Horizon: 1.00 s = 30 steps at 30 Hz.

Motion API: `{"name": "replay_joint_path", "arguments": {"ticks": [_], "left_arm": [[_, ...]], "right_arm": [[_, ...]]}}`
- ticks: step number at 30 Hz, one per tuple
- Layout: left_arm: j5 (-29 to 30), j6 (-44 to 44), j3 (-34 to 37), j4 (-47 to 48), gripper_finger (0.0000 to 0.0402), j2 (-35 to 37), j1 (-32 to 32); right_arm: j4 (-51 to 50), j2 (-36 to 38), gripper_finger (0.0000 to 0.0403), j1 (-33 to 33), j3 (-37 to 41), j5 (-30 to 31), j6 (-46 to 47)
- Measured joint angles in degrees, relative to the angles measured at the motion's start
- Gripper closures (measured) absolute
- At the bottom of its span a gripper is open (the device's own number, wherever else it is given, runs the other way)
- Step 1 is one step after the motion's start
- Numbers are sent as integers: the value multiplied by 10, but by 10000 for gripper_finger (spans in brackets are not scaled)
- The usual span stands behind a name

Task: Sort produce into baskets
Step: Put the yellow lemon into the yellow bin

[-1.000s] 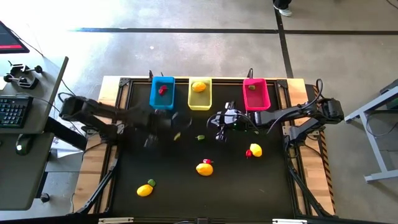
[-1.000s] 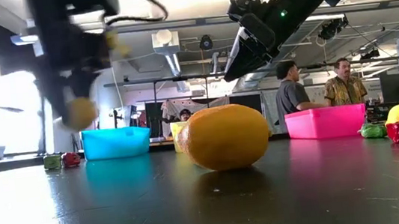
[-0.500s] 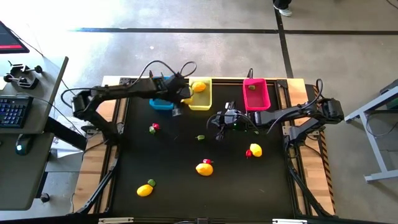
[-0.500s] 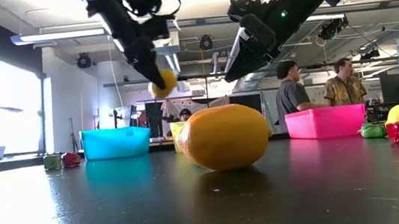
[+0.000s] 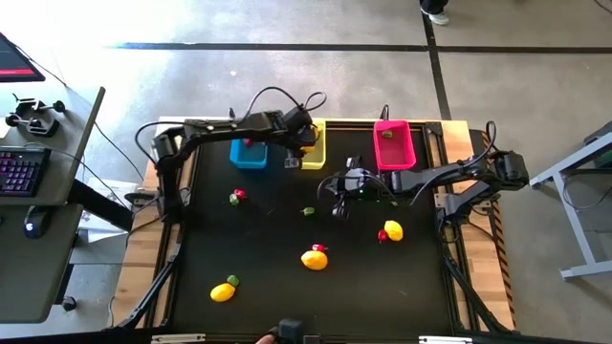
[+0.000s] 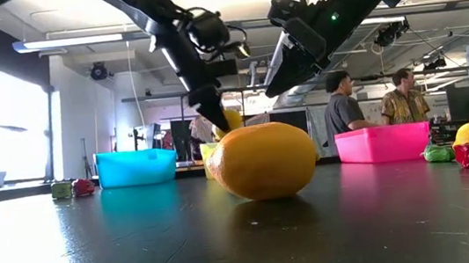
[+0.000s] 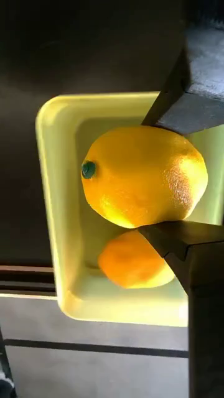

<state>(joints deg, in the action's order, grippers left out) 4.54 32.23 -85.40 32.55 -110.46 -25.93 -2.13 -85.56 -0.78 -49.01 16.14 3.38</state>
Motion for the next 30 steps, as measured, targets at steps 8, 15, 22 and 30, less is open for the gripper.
{"name": "replay_joint_path", "arguments": {"ticks": [8, 15, 22, 30], "left_arm": [[-15, 0, -18, 3, 238, -49, 0], [-14, 0, -18, -9, 238, -61, -10], [-26, -2, -18, -9, 217, -60, -17], [-24, -5, -17, -12, 155, -61, -16]], "right_arm": [[-3, 0, 403, 0, 0, 0, 0], [-3, 0, 403, 0, 0, 0, 0], [-3, 0, 403, 0, 0, 0, 0], [-3, 0, 403, 0, 0, 0, 0]]}}
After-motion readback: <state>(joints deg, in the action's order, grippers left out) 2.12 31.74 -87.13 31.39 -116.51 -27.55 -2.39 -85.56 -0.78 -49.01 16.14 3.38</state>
